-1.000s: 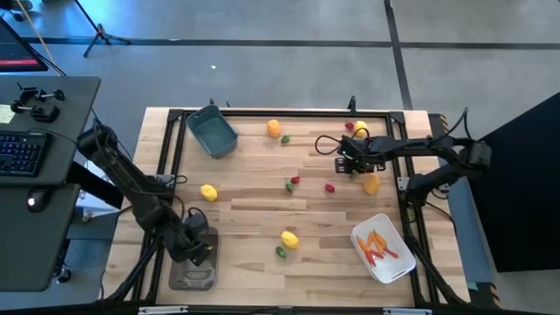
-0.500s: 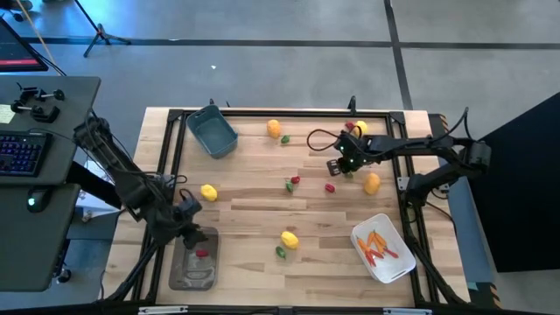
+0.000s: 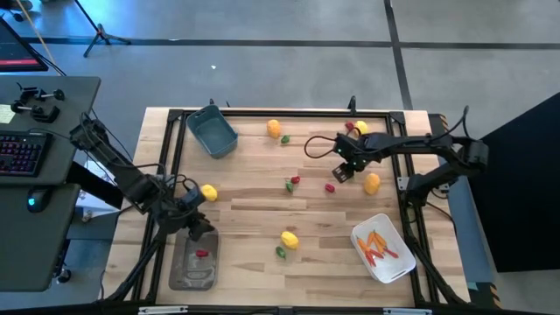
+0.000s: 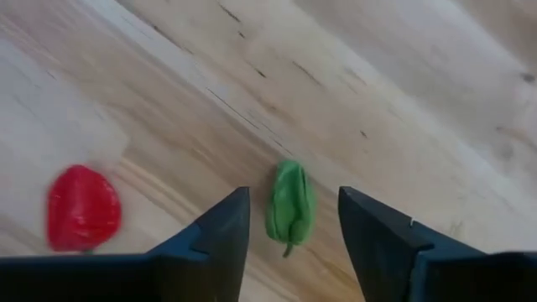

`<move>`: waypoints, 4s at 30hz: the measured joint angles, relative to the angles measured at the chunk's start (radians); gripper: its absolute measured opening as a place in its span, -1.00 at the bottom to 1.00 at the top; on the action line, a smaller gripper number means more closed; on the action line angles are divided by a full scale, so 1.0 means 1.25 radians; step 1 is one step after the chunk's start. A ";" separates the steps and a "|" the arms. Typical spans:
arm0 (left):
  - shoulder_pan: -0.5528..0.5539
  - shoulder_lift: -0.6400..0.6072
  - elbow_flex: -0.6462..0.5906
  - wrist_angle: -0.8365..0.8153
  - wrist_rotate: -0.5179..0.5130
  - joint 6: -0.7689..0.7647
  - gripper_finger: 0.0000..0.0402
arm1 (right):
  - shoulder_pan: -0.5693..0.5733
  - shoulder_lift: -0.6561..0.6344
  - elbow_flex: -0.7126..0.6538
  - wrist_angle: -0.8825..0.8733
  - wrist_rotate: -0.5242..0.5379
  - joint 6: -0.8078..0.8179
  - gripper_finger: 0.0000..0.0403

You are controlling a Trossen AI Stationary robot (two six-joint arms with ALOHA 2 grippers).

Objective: Sort produce into baskets
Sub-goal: Put the green chili pepper into the black bin

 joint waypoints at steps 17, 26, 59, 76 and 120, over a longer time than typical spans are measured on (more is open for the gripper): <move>0.039 -0.006 0.000 0.015 -0.094 0.094 -0.30 | 0.008 0.046 -0.007 0.093 -0.055 -0.020 -0.94; 0.089 -0.075 -0.070 0.284 -0.274 0.253 -0.80 | 0.096 -0.097 0.017 0.447 -0.067 0.064 -0.97; 0.478 0.199 0.119 0.789 0.087 0.752 -0.22 | 0.380 0.033 0.291 0.996 0.018 -0.106 -0.98; 0.478 0.202 0.139 0.858 0.162 0.769 -0.19 | 0.380 0.042 0.300 0.991 -0.001 -0.105 -0.98; 0.393 0.064 0.138 0.450 0.296 0.663 -0.94 | 0.349 0.018 0.299 0.917 0.022 -0.112 -0.01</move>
